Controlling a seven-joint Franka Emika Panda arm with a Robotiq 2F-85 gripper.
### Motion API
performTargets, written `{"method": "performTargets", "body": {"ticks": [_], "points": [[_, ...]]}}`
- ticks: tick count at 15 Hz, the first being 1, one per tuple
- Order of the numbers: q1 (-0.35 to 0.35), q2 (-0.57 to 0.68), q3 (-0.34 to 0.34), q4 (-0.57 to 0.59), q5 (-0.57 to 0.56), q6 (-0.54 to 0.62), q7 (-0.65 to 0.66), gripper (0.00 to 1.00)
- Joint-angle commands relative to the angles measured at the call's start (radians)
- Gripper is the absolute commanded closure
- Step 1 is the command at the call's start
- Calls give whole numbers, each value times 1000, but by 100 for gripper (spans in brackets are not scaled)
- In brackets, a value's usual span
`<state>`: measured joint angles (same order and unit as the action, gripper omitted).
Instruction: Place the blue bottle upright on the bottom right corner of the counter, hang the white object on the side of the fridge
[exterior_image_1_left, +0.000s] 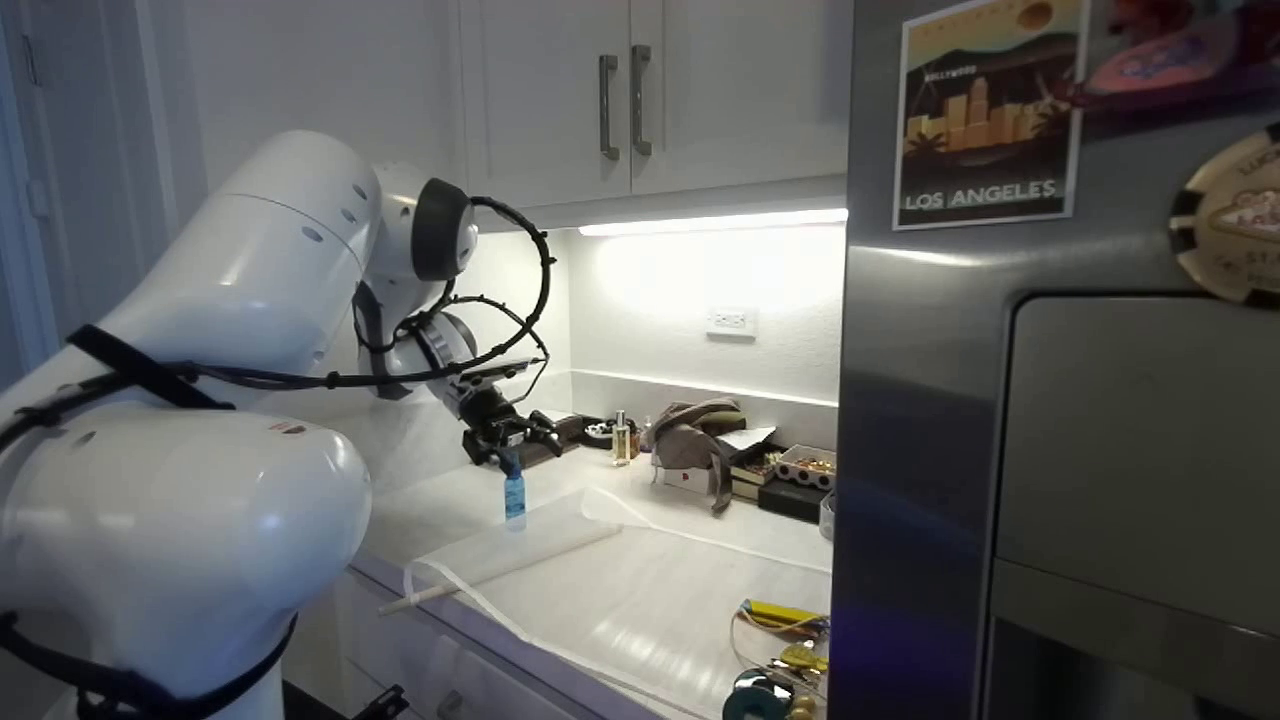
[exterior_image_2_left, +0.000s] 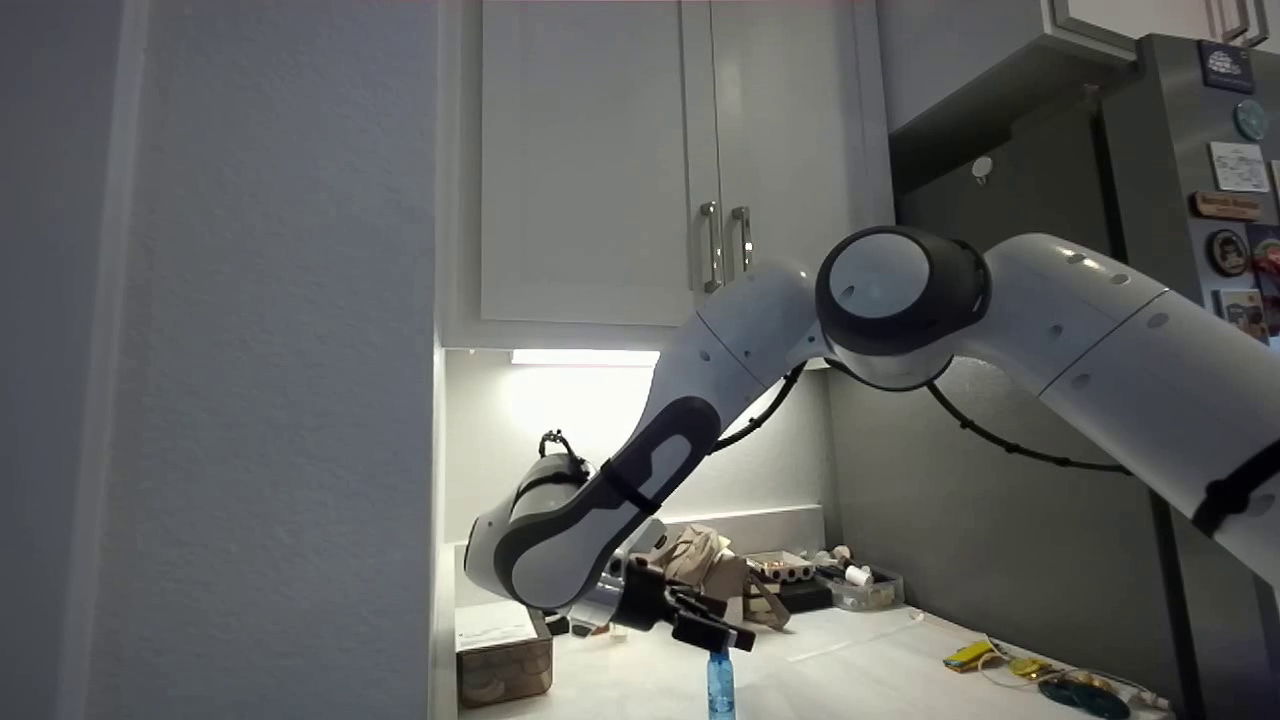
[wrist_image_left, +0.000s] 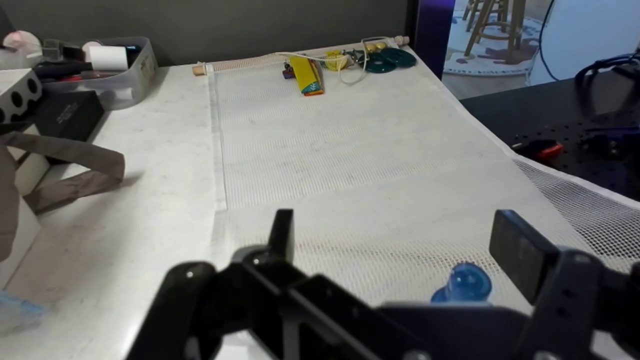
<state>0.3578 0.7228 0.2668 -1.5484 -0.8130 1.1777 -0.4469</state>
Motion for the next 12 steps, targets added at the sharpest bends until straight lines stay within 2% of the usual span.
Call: {"method": "performTargets", "body": {"ticks": [1,12], "points": [[-3,-11,5,26,13,-25,-3,0],[-1,-92,20,21,26,-17,10,0]]}}
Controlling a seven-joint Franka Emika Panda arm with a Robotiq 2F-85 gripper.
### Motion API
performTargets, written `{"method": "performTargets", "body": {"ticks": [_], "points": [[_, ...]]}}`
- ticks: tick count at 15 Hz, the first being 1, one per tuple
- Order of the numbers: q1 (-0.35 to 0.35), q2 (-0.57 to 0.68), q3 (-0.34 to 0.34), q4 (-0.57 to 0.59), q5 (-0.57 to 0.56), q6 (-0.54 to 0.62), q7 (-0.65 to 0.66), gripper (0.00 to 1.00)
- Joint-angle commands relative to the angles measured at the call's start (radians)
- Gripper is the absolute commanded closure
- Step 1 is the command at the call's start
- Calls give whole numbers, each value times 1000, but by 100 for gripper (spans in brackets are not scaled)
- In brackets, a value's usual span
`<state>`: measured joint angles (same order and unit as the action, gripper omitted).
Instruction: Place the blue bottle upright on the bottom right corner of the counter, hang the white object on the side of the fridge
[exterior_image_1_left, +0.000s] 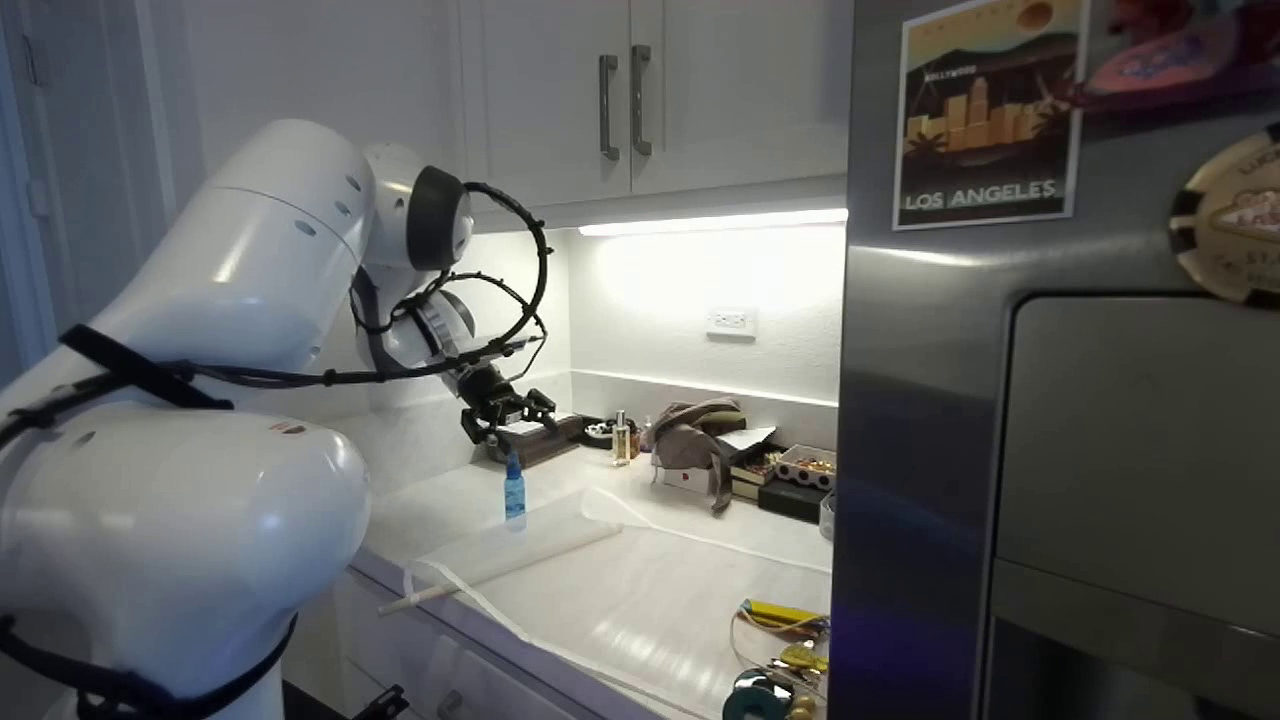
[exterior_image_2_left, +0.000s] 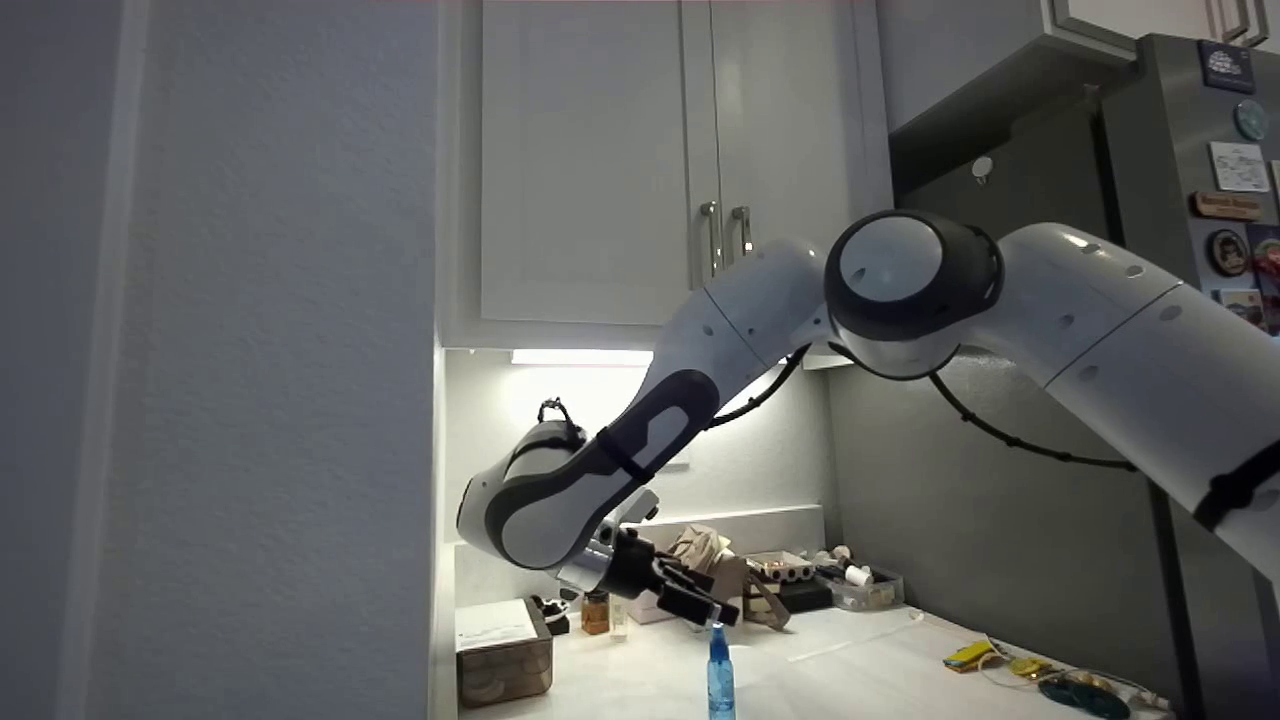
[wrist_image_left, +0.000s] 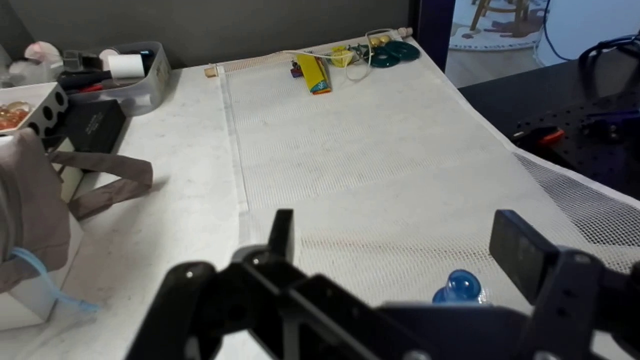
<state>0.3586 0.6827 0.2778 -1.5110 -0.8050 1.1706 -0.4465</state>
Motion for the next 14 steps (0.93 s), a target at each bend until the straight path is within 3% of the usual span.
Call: {"method": "performTargets", "body": {"ticks": [1,8,14], "points": [[-4,-70,12,-23,22,-4,11,0],[-35,-245,48,-105,102,109,10,0],[-78,-485,52,-327,242,304,14,0]]}}
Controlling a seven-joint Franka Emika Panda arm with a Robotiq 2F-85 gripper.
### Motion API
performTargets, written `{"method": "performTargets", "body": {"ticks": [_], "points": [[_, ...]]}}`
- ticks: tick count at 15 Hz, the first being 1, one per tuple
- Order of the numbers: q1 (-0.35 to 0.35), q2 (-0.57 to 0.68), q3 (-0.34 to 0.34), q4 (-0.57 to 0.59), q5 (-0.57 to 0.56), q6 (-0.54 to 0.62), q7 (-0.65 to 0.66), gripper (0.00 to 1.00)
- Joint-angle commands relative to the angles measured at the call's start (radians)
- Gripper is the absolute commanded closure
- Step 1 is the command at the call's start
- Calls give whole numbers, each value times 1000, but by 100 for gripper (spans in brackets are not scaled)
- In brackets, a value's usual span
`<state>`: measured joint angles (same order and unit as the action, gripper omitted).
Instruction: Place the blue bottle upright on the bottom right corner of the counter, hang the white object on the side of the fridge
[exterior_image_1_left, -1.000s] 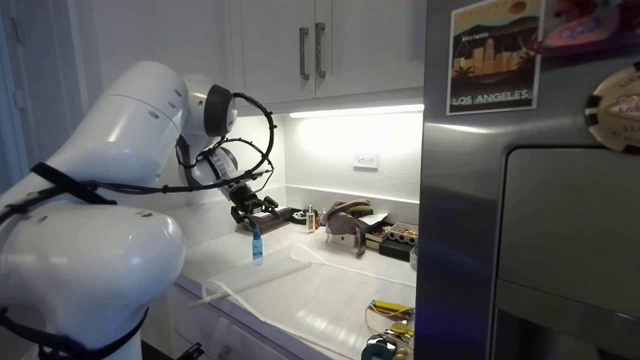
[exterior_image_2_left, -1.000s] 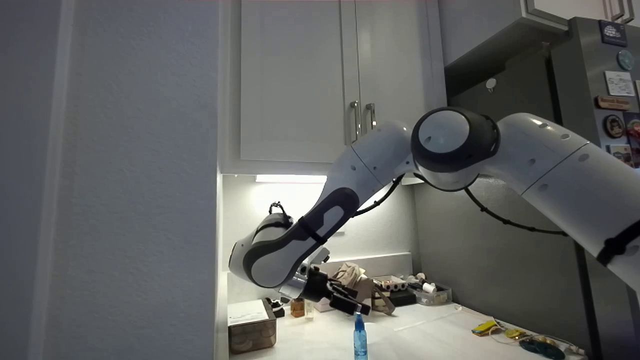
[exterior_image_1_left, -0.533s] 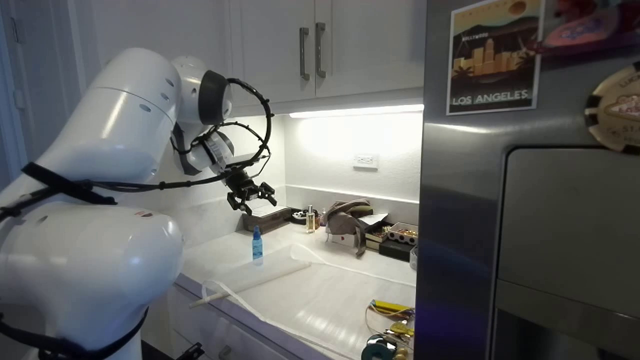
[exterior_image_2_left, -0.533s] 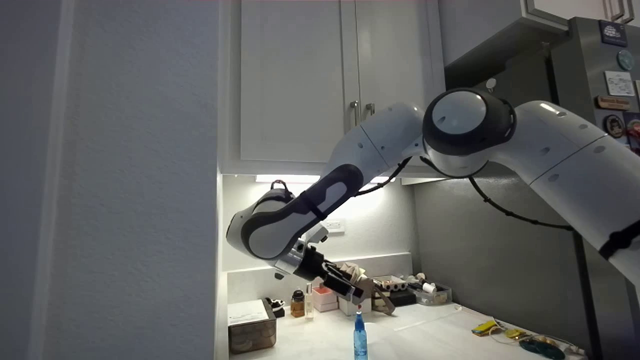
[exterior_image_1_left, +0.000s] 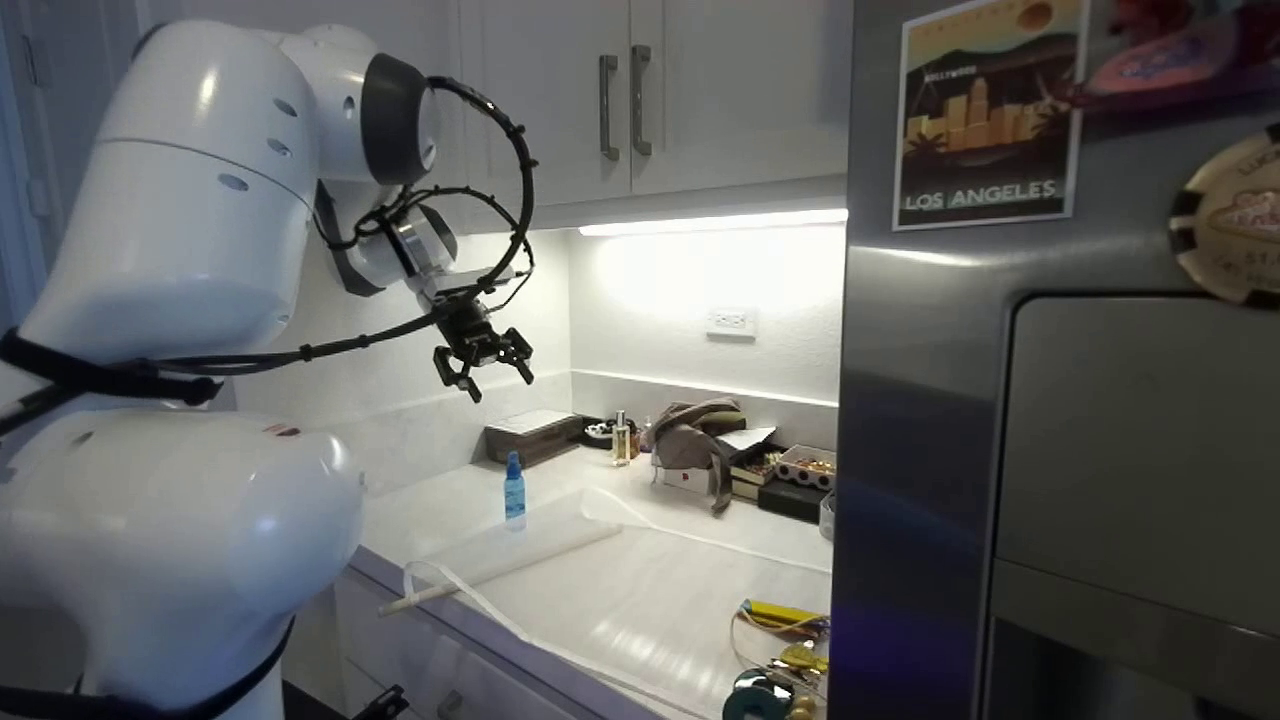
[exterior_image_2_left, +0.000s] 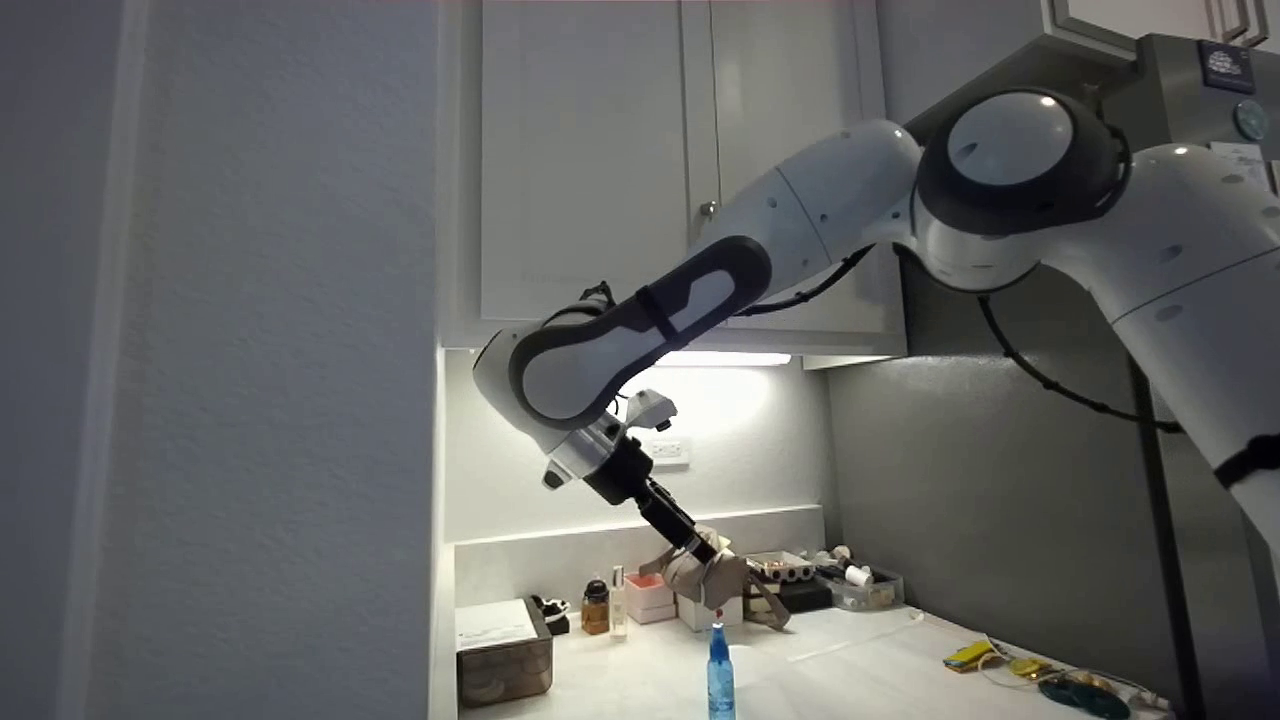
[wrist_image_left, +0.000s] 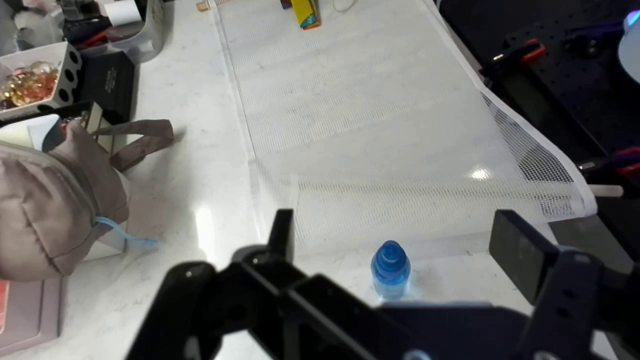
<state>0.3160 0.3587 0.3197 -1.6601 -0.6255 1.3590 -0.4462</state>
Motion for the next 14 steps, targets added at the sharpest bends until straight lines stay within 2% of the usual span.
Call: {"method": "performTargets", "body": {"ticks": [1,6,10,14], "points": [[-41,-209,8,-233,85,157,15,0],[-24,-454,4,-488,139,301,44,0],[16,-674,6,-693,174,390,122,0],[46,-896,-38,-862,230,517,185,0]]}}
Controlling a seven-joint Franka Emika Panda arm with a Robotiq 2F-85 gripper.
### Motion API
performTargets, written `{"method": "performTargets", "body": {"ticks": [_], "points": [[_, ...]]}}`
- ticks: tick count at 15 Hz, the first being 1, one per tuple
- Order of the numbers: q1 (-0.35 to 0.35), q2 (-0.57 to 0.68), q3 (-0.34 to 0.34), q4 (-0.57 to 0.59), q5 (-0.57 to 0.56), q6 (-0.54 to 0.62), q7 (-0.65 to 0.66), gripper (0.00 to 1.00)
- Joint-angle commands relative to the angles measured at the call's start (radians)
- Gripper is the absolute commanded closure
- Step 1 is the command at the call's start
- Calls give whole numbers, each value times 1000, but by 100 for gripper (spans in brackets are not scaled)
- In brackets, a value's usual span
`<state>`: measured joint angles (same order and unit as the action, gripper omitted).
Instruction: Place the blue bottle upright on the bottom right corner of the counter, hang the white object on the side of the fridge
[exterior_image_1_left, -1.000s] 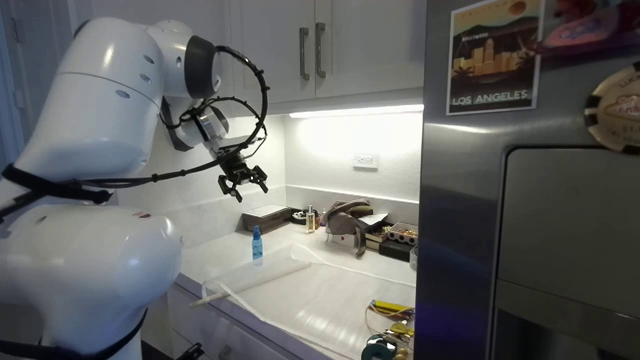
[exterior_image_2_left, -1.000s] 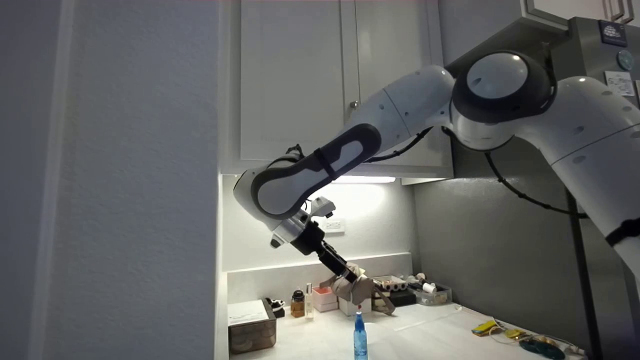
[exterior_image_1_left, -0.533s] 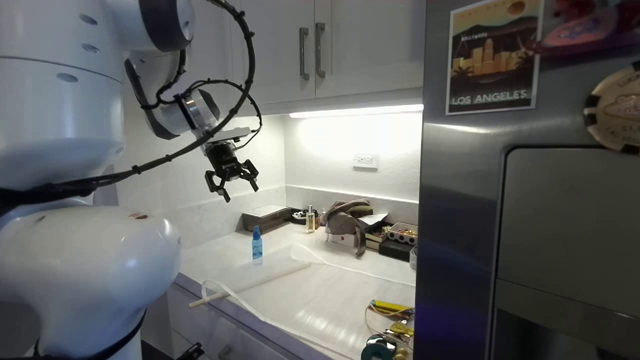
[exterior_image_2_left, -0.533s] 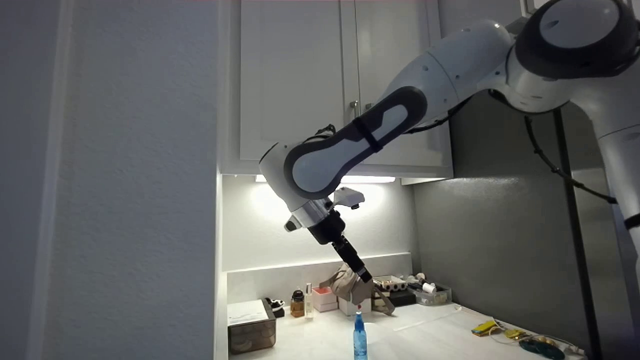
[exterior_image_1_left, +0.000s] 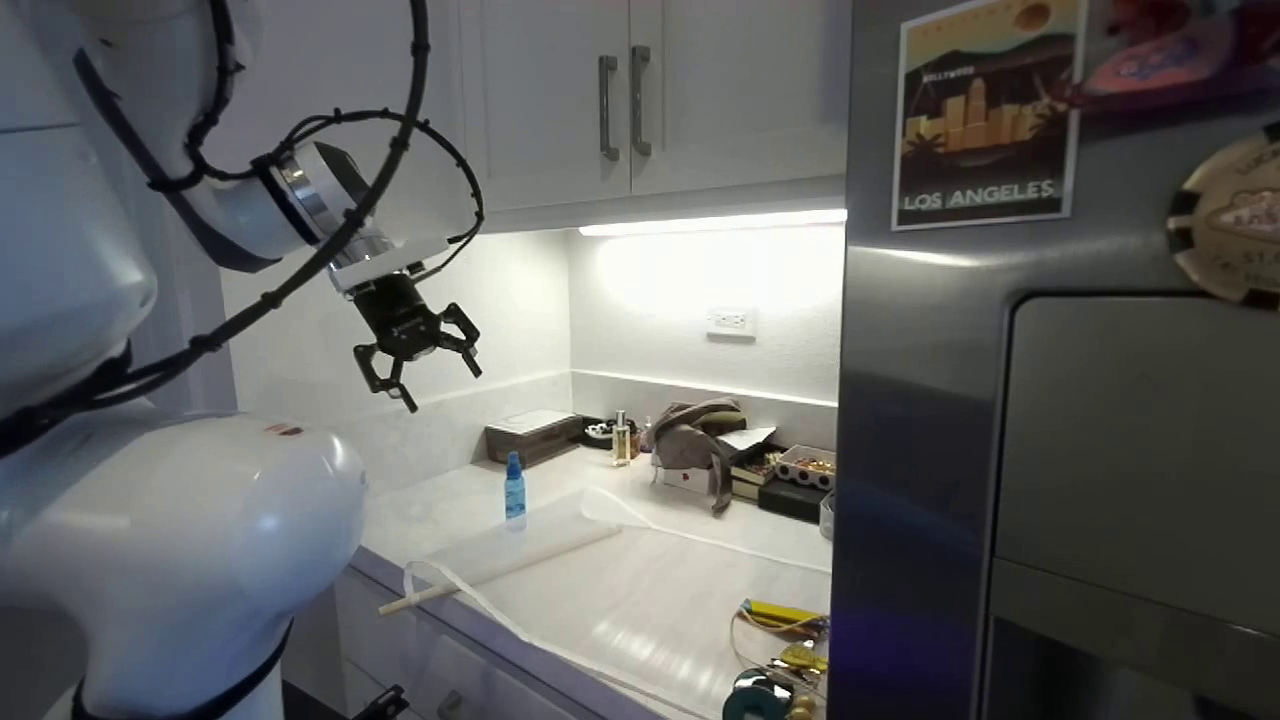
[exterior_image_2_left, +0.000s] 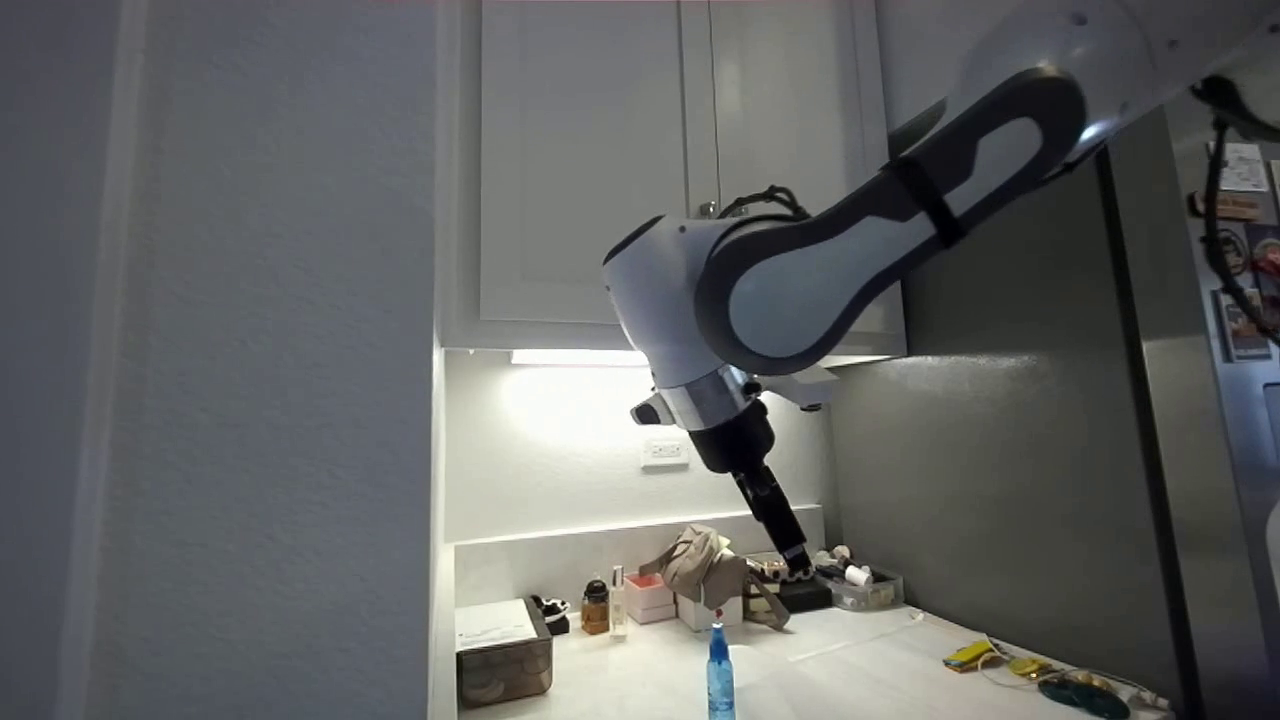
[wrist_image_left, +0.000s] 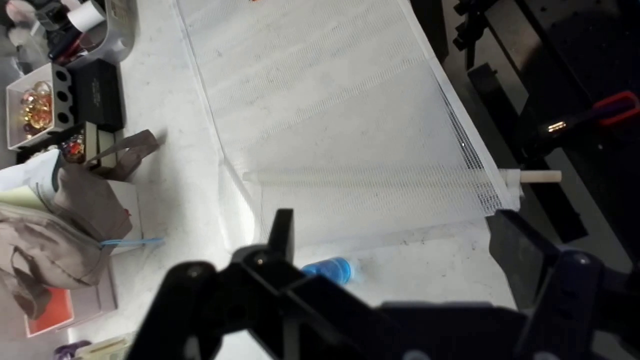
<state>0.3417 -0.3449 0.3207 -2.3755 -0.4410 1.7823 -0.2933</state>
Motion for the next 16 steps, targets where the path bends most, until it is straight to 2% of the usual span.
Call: {"method": "performTargets", "body": {"ticks": [1,5,8,12,16], "points": [[22,-235,-54,-174,56,116,42,0],[-1,-380,-134,-249,78,200,55,0],[-31,-439,-194,-306,87,314,82,0],[-50,-403,-285,-356,161,533,42,0],[-3,-297,-382,-360,298,695,-87,0]]}}
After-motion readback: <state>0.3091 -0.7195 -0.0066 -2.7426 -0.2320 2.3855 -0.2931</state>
